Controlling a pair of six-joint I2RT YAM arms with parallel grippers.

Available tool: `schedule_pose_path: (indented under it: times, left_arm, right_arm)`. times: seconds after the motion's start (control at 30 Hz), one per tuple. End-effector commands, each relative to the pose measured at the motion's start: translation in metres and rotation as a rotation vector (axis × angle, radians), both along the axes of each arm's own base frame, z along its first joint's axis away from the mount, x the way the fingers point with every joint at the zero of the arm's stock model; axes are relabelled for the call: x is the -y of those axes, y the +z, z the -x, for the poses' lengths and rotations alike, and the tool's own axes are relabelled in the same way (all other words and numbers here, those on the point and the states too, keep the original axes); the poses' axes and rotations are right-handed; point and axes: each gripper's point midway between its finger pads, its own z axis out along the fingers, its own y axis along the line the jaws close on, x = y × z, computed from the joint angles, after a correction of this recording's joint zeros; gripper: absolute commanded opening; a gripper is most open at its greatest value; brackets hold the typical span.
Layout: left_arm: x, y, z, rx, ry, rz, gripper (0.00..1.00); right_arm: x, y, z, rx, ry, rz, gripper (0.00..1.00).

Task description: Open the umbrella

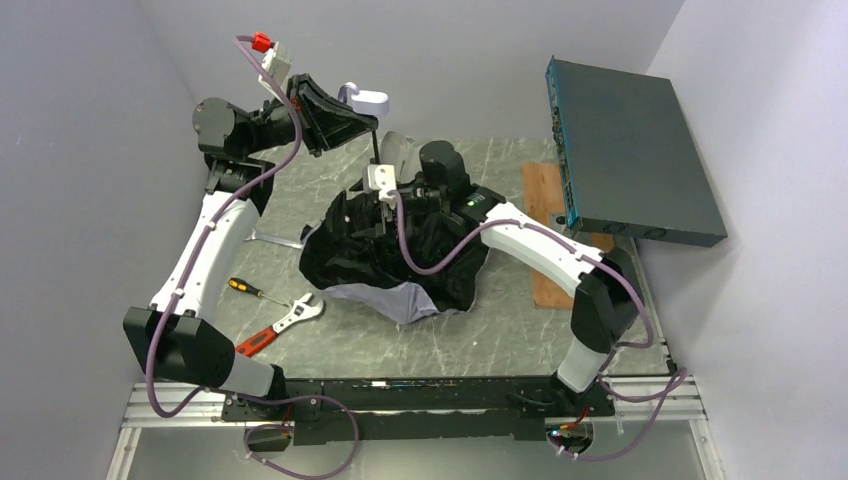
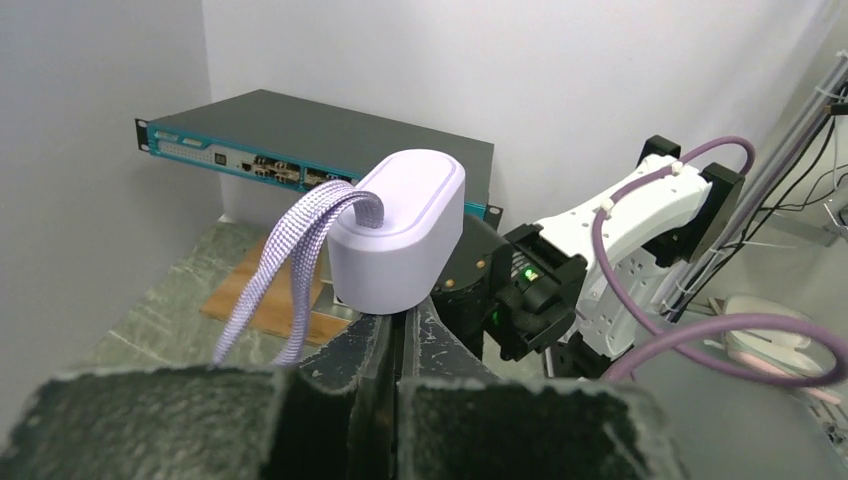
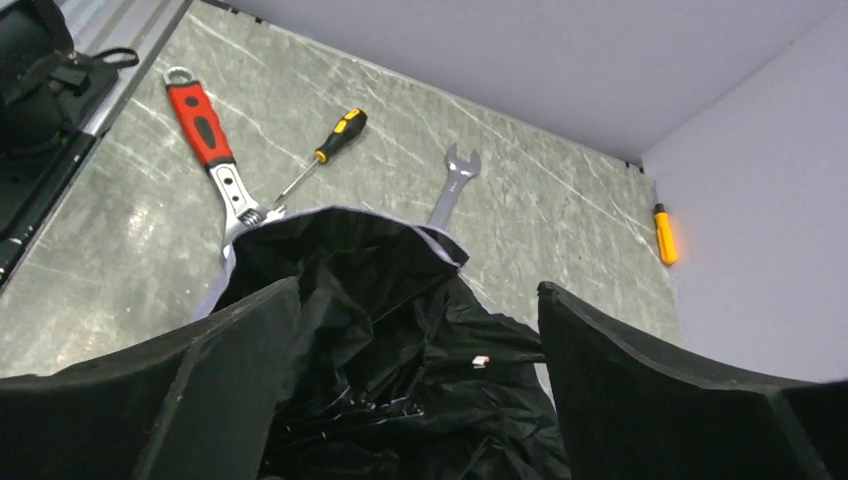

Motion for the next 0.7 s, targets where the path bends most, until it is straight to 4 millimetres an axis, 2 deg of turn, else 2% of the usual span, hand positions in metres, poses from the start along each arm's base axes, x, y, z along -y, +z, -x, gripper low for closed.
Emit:
schedule_pose_path:
  times: [0.0, 0.13, 0.2, 0.3, 0.43, 0.57, 0.6, 0.67]
  left_arm:
    - [-0.004, 0.015, 0.019, 0.085, -0.013, 0.026, 0.04]
    - [-0.005, 0.014, 0.017, 0.111, -0.004, 0.021, 0.03]
    - [-0.005, 0.013, 0.015, 0.122, -0.001, 0.014, 0.02]
    - [-0.005, 0.014, 0.014, 0.134, 0.006, 0.003, 0.02]
    - [-0.006, 0.018, 0.016, 0.153, 0.009, 0.001, 0.02]
    - [-0.006, 0.022, 0.016, 0.17, 0.02, -0.002, 0.02]
    - [-0.006, 0.024, 0.017, 0.175, 0.02, -0.001, 0.02]
    - [-0.007, 0.027, 0.02, 0.195, 0.02, -0.004, 0.02]
  right_arm:
    - [0.023, 0.041, 0.01, 0.002, -0.062, -0.061, 0.99]
    - [0.049, 0.044, 0.01, -0.098, -0.15, -0.084, 1.0]
    - [0.058, 0.052, 0.01, -0.129, -0.179, -0.108, 1.0]
    - [0.062, 0.063, 0.005, -0.216, -0.226, -0.153, 0.99]
    - [0.052, 0.072, -0.007, -0.361, -0.236, -0.177, 0.89]
    - [0.038, 0.073, -0.01, -0.473, -0.204, -0.207, 0.73]
    - [0.035, 0.073, -0.011, -0.476, -0.2, -0.214, 0.64]
    - [0.031, 0.07, -0.014, -0.475, -0.19, -0.209, 0.39]
